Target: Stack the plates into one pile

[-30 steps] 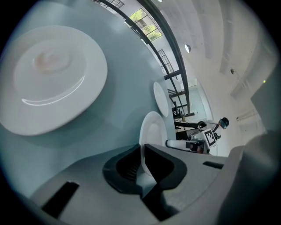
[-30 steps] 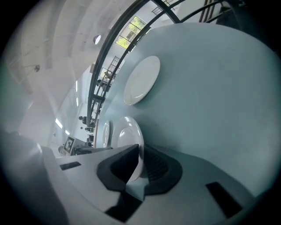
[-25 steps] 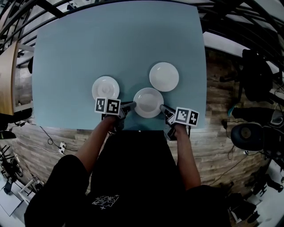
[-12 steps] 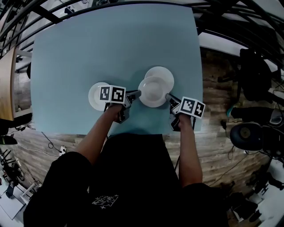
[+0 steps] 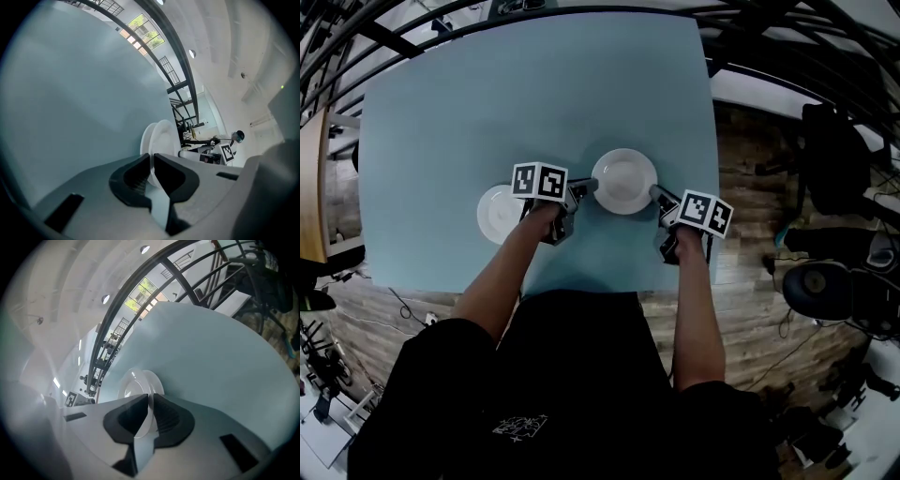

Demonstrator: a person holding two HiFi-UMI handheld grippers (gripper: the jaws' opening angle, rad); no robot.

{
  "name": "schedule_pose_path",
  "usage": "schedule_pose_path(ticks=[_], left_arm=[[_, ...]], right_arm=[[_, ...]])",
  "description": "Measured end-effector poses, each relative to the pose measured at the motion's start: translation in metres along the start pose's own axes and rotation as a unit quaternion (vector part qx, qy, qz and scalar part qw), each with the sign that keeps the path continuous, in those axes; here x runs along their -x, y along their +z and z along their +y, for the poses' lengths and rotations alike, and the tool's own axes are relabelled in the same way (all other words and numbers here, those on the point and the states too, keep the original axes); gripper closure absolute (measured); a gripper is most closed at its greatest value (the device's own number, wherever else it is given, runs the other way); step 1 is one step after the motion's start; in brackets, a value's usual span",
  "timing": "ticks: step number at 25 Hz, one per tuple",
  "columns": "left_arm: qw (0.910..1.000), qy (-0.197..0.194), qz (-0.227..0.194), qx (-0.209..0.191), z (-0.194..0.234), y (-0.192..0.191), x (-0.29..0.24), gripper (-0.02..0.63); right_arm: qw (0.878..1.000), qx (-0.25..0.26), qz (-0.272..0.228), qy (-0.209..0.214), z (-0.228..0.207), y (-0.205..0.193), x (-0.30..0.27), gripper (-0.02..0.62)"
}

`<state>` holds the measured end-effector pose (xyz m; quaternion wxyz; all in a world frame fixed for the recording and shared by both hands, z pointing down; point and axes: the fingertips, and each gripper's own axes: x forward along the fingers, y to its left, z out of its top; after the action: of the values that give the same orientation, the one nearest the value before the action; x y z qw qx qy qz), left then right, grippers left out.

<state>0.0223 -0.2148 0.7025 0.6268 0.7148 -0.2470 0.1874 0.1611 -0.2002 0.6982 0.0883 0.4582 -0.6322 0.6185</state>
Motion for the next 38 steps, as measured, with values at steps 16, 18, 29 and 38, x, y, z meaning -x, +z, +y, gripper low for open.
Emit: schedule_pose_path(ticks=[16,18,29,38], left_arm=[[0.9988,0.028,0.028,-0.029,0.007,0.001,-0.001,0.560],[0.9988,0.028,0.026,-0.030,0.006,0.001,-0.001,0.560],[0.9993,0.025,0.007,-0.028,0.000,-0.004,0.002,0.560],[0.9986,0.025,-0.038,-0.029,-0.004,0.000,0.029,0.561]], right_arm=[[0.999,0.021,0.017,-0.017,-0.007,0.004,-0.006,0.560],[0.999,0.038,0.021,-0.022,-0.005,0.004,-0.005,0.560],[0.983,0.155,0.053,-0.086,-0.006,0.003,0.000,0.489],[0.978,0.186,0.028,-0.088,0.012,0.009,0.010,0.536]])
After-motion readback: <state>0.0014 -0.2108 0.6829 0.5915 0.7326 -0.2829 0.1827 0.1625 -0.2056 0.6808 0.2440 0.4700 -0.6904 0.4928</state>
